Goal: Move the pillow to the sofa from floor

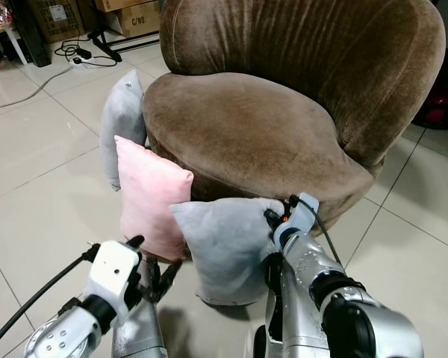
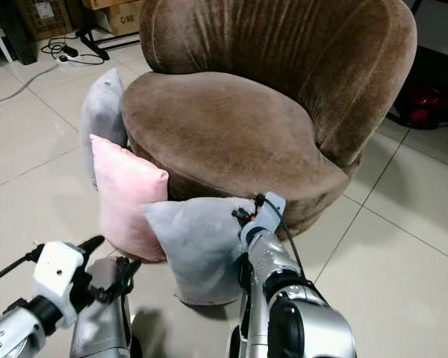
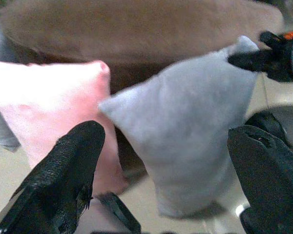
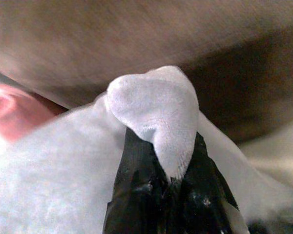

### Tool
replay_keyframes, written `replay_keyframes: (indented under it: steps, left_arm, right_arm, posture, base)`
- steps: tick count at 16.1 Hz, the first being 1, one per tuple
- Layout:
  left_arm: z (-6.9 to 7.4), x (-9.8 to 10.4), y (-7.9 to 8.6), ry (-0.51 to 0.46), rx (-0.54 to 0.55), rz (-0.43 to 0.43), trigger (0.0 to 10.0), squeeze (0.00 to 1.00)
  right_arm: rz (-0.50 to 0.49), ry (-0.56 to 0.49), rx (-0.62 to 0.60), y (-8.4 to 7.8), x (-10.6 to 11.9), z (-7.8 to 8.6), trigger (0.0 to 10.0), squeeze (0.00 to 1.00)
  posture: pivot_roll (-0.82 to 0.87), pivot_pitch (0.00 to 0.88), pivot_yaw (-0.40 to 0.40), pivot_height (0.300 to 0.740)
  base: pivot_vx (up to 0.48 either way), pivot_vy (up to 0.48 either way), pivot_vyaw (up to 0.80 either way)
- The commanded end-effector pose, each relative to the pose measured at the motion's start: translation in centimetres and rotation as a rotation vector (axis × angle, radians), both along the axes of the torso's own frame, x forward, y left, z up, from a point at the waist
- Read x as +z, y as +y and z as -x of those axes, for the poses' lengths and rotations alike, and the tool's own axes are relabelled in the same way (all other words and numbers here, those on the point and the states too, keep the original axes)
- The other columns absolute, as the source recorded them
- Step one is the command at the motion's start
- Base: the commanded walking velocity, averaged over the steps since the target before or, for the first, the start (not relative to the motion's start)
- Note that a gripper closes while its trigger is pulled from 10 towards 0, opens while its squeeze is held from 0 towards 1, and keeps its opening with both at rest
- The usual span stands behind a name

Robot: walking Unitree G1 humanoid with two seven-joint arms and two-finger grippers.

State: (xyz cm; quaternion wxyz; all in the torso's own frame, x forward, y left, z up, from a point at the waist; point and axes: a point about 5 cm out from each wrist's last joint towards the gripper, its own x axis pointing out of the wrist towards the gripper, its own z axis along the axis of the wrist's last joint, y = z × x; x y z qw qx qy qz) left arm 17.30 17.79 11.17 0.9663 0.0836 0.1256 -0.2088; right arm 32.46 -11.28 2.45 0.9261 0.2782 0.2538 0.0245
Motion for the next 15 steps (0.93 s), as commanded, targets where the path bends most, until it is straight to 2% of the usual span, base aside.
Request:
replay_keyframes:
  steps: [1, 4, 6, 8, 9, 10, 11, 12, 13, 14, 15]
  left_arm:
    - [-0.3, -0.1, 0.4, -0.016, 0.035, -0.015, 10.0, 0.00]
    - [-2.1, 0.5, 1.2, -0.100, 0.146, -0.025, 10.0, 0.00]
    - [-2.8, 0.6, 1.4, -0.124, 0.187, -0.047, 10.0, 0.00]
    - [-3.3, 1.0, 1.5, -0.164, 0.236, -0.083, 10.0, 0.00]
    - [-3.4, 1.3, 1.6, -0.187, 0.263, -0.079, 10.0, 0.00]
    - [-3.5, 1.5, 1.7, -0.197, 0.273, -0.080, 10.0, 0.00]
    - [-3.9, 2.0, 1.8, -0.224, 0.286, -0.089, 10.0, 0.00]
    - [-4.5, 2.7, 2.0, -0.259, 0.291, -0.096, 10.0, 0.00]
    - [-4.9, 3.0, 2.1, -0.274, 0.293, -0.102, 10.0, 0.00]
    - [-5.7, 3.5, 2.2, -0.297, 0.293, -0.136, 10.0, 0.00]
    - [-6.4, 3.8, 2.3, -0.318, 0.285, -0.181, 10.0, 0.00]
  right_arm:
    - [-0.033, -0.058, 0.015, -0.3, 1.0, -0.5, 0.0, 0.00]
    - [-0.098, -0.201, 0.003, -1.5, 4.0, -0.9, 0.0, 0.00]
    - [-0.094, -0.275, -0.013, -2.2, 5.9, -0.7, 0.0, 0.00]
    - [-0.102, -0.407, -0.004, -2.8, 10.1, 0.2, 0.0, 0.00]
    - [-0.100, -0.451, 0.017, -2.8, 11.8, 0.7, 0.0, 0.00]
    - [-0.096, -0.468, 0.025, -2.8, 12.5, 0.9, 0.0, 0.00]
    - [-0.052, -0.532, 0.023, -3.0, 14.5, 1.4, 0.0, 0.00]
    - [-0.002, -0.602, -0.024, -3.6, 16.5, 1.6, 4.5, 0.00]
    - [0.031, -0.616, -0.038, -3.7, 17.2, 1.4, 10.0, 0.00]
    - [0.044, -0.661, -0.046, -3.8, 18.5, 1.3, 10.0, 0.00]
    - [0.110, -0.696, -0.068, -3.9, 19.1, 1.2, 10.0, 0.00]
  posture:
    - [0.03, 0.000, -0.032, 0.436]
    - [0.00, 0.000, -0.025, 0.436]
    - [0.00, 0.000, -0.027, 0.436]
    - [0.00, 0.000, -0.028, 0.436]
    - [0.00, 0.000, -0.035, 0.436]
    - [0.00, 0.000, -0.036, 0.436]
    - [0.01, 0.000, -0.039, 0.436]
    - [0.01, 0.000, -0.041, 0.436]
    - [0.01, 0.000, -0.043, 0.436]
    - [0.01, 0.000, -0.043, 0.436]
    - [0.00, 0.000, -0.042, 0.436]
  base:
    - [0.000, 0.000, 0.00]
    - [0.000, 0.000, 0.00]
    - [0.000, 0.000, 0.00]
    - [0.000, 0.000, 0.00]
    - [0.000, 0.000, 0.00]
    - [0.000, 0.000, 0.00]
    - [0.000, 0.000, 0.00]
    - [0.000, 0.000, 0.00]
    - [0.000, 0.000, 0.00]
    - [0.000, 0.000, 0.00]
    - [0.000, 0.000, 0.00]
